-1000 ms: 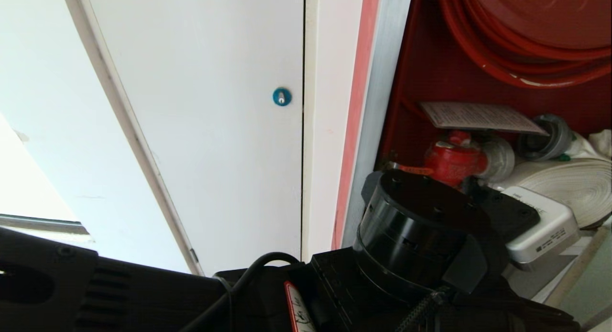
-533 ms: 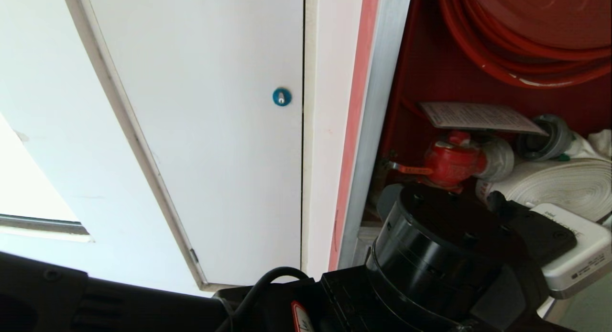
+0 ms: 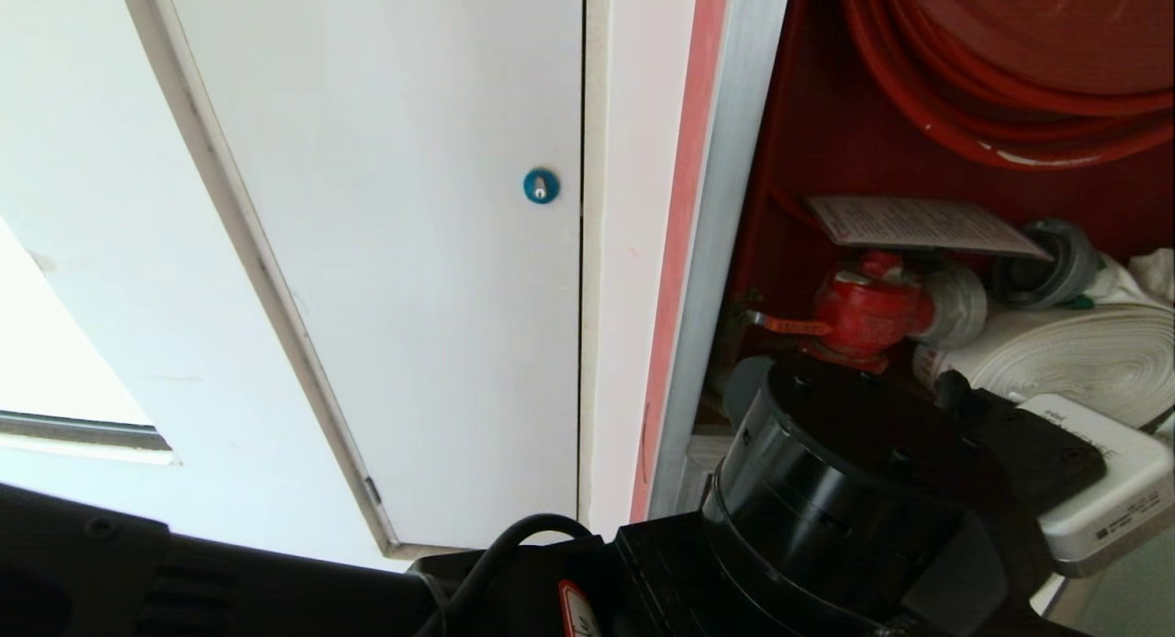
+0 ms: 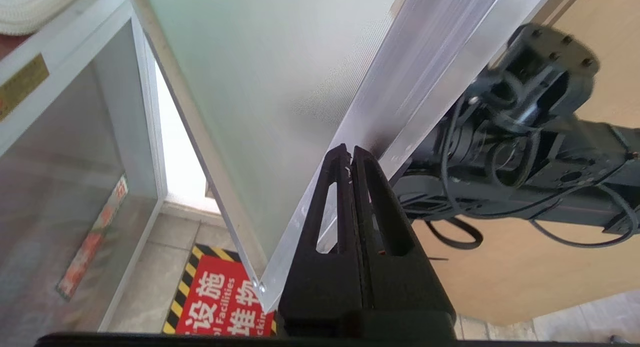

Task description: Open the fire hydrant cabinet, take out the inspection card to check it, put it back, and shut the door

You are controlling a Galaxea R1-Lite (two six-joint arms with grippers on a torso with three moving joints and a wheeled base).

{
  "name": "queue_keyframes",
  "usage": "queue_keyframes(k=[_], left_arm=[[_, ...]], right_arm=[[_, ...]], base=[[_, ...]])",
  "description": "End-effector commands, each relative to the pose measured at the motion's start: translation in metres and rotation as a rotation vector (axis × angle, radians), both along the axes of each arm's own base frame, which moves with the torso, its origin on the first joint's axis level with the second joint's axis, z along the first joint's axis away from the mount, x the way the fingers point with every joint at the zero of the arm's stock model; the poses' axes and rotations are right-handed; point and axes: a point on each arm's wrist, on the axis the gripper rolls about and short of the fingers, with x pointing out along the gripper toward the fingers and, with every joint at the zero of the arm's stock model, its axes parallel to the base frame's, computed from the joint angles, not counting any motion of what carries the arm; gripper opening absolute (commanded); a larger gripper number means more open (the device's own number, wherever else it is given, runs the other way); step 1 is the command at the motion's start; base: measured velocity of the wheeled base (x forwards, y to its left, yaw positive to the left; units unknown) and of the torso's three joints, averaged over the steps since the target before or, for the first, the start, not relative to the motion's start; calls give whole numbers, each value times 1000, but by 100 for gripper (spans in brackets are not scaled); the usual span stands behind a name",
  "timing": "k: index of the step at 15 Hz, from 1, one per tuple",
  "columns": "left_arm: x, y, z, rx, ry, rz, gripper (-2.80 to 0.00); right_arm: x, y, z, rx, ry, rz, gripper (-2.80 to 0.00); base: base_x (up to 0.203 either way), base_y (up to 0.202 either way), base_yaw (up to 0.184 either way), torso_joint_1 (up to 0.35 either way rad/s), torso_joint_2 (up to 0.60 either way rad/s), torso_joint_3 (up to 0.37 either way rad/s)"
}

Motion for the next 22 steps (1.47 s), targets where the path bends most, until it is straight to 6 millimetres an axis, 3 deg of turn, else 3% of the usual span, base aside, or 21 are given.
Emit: queue_keyframes(k=[1,7,12,17,22], left_arm=[[12,3,-5,11,6,29,-280],[78,31,-13,34,24,207,-280],[111,66,-37,69,45,330,-280],[128,113,-55,94,58,449,-280],[122,159,-59,96,60,539,-280]], right_arm=[[0,0,0,-1,1,1,-280],[0,0,0,-1,1,1,-280],[0,0,0,-1,1,1,-280],[0,0,0,-1,1,1,-280],[0,0,0,-1,1,1,-280]], base=[[0,0,0,0,0,0],[0,0,0,0,0,0],[0,0,0,0,0,0],[0,0,0,0,0,0],[0,0,0,0,0,0]])
